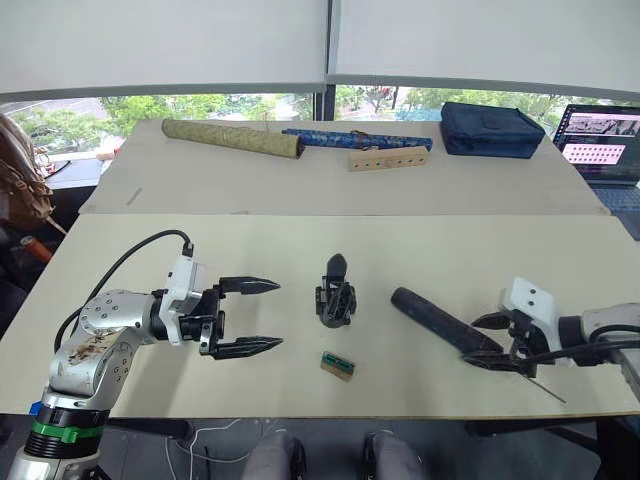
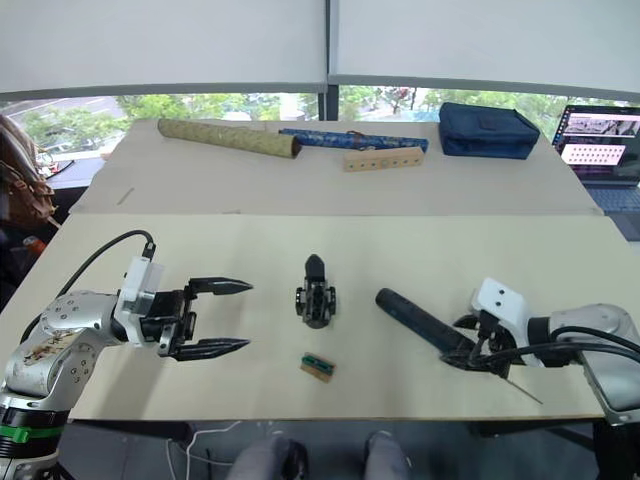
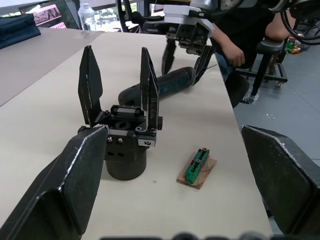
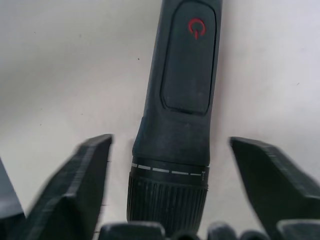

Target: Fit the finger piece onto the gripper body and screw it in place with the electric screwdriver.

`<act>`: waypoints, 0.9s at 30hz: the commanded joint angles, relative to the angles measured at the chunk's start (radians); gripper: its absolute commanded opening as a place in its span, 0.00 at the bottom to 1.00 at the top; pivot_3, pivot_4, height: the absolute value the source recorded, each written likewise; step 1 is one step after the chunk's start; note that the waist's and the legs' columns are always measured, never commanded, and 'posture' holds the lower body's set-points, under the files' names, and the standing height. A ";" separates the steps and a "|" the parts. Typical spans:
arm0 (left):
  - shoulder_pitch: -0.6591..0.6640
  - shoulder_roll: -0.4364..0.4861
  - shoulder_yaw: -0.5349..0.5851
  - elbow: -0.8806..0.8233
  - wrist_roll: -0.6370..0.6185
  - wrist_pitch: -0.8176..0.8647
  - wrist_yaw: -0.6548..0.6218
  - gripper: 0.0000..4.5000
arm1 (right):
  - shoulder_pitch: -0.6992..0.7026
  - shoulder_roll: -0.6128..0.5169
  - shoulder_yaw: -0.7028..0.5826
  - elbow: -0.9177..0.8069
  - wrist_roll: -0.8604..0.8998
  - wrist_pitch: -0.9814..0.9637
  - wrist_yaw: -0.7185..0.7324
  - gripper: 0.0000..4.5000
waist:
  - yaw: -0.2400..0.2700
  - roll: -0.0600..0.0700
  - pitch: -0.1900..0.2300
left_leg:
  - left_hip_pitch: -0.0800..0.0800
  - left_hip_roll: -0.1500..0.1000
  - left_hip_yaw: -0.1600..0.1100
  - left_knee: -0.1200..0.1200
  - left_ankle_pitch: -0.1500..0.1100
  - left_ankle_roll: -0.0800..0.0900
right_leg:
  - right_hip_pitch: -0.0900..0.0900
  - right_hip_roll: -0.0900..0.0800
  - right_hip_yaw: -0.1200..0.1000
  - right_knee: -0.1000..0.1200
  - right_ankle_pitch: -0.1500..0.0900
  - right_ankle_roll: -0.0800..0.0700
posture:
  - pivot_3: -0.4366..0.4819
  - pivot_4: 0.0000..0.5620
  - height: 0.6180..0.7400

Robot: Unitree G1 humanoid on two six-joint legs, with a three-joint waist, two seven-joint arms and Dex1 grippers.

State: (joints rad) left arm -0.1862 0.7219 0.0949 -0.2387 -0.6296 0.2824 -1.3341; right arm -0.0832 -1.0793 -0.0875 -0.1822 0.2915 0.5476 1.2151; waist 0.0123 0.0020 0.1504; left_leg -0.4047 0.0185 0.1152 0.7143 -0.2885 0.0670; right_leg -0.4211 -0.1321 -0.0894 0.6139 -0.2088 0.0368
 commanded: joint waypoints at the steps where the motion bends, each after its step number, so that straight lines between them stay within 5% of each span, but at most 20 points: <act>1: -0.003 0.006 0.001 -0.010 -0.004 -0.017 -0.013 1.00 | -0.042 -0.059 -0.023 -0.043 0.030 0.022 0.040 0.99 | 0.000 0.000 0.000 | 0.000 0.000 0.000 0.000 0.000 0.000 | 0.000 0.000 0.000 0.000 0.000 0.000 | 0.48 0.27 1.00; 10: 0.009 -0.014 -0.024 -0.013 0.008 -0.017 0.011 1.00 | -0.293 -0.318 0.169 -0.144 0.059 0.341 0.188 0.99 | -0.002 -0.001 0.000 | 0.000 0.002 -0.001 -0.001 0.000 0.000 | -0.001 0.000 -0.001 -0.001 0.000 -0.001 | 0.48 0.27 1.00; 17: -0.006 0.008 -0.033 0.001 0.004 -0.018 -0.010 1.00 | -0.660 -0.222 0.573 -0.113 -0.169 0.547 0.208 0.99 | -0.015 -0.001 0.000 | -0.002 0.001 0.000 0.000 -0.001 0.001 | -0.004 -0.001 0.000 -0.001 0.000 -0.002 | 0.48 0.27 1.00; 27: 0.015 0.005 -0.036 -0.029 0.006 -0.017 0.012 1.00 | -0.705 -0.159 0.767 -0.050 -0.353 0.498 0.224 0.99 | -0.009 -0.001 0.000 | -0.004 0.000 0.000 0.001 0.000 0.000 | -0.003 -0.001 -0.002 -0.002 0.000 -0.001 | 0.48 0.27 1.00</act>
State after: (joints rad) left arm -0.1767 0.7197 0.0543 -0.2301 -0.6234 0.2673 -1.3254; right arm -0.7794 -1.2379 0.6872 -0.2083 -0.0384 1.0388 1.4307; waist 0.0038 0.0010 0.1506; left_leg -0.4089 0.0187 0.1149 0.7153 -0.2889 0.0673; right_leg -0.4244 -0.1335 -0.0911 0.6126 -0.2087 0.0359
